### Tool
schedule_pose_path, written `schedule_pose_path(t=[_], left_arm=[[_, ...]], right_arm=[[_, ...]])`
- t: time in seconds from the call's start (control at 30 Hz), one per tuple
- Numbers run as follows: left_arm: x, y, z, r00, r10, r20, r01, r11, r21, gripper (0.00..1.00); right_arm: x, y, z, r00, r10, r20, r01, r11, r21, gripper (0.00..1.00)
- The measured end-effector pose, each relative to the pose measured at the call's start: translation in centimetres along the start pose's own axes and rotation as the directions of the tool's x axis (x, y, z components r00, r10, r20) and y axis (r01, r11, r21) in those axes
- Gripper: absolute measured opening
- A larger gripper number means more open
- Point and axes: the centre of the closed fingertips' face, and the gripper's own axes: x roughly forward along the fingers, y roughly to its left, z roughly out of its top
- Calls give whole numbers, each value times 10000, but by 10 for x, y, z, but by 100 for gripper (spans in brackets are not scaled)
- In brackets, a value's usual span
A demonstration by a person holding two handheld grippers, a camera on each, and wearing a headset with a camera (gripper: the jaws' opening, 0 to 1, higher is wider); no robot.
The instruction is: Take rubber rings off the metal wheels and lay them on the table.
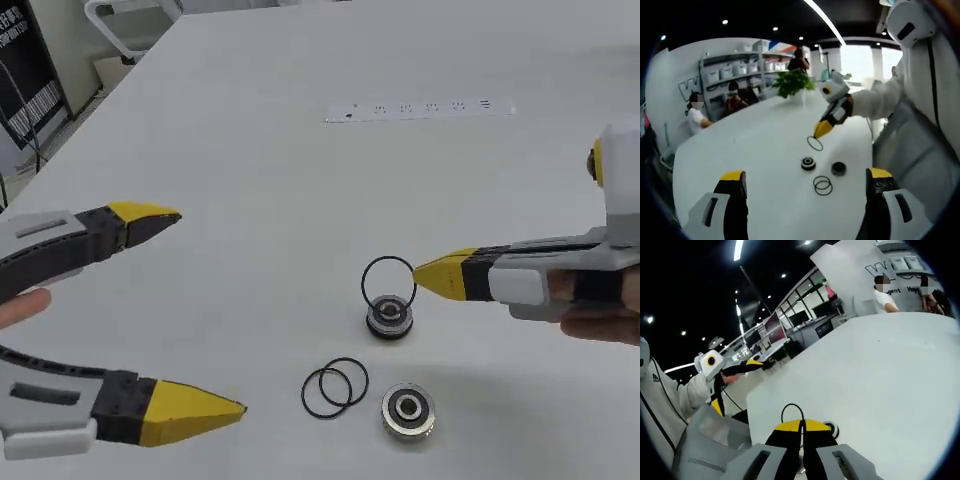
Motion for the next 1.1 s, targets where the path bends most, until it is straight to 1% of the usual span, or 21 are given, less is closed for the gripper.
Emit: schedule_pose_path(t=[0.13,0.23,0.3,0.4,0.57,0.63,0.73,0.77,0.83,0.93,1.0,1.1], left_arm=[[-10,-3,-12,9997,252,-41,-253,9992,-295,100],[-14,-3,-19,9989,447,-127,-452,9980,-449,100],[-17,-4,-23,9982,581,-150,-589,9963,-631,100],[-21,-6,-29,9972,733,-179,-746,9932,-896,100],[-27,-7,-39,9957,874,-307,-904,9888,-1186,100],[-29,-7,-41,9952,917,-346,-953,9877,-1238,100],[-32,-5,-43,9937,1061,-365,-1100,9853,-1307,100],[-32,-5,-43,9932,1101,-366,-1141,9847,-1319,100],[-33,-5,-44,9928,1143,-369,-1183,9835,-1368,100],[-34,-5,-45,9922,1194,-345,-1232,9820,-1431,100],[-34,-5,-47,9919,1215,-375,-1257,9808,-1489,100],[-33,-6,-47,9919,1213,-375,-1257,9793,-1589,100]], right_arm=[[10,7,-4,9992,223,-323,-227,9997,-124,0],[16,9,-8,9979,320,-562,-329,9993,-160,0],[23,10,-13,9957,421,-823,-440,9988,-208,0],[30,12,-17,9929,547,-1059,-573,9981,-212,0],[48,13,-30,9850,660,-1594,-699,9974,-188,0],[55,13,-38,9792,730,-1893,-783,9967,-207,0],[60,9,-45,9751,577,-2139,-641,9977,-231,0],[63,7,-50,9717,522,-2305,-590,9980,-228,0],[65,7,-54,9690,570,-2403,-620,9980,-132,0],[68,7,-58,9667,473,-2515,-519,9986,-117,0],[69,3,-58,9671,292,-2528,-340,9993,-145,0],[71,0,-63,9633,176,-2678,-223,9996,-147,0]])
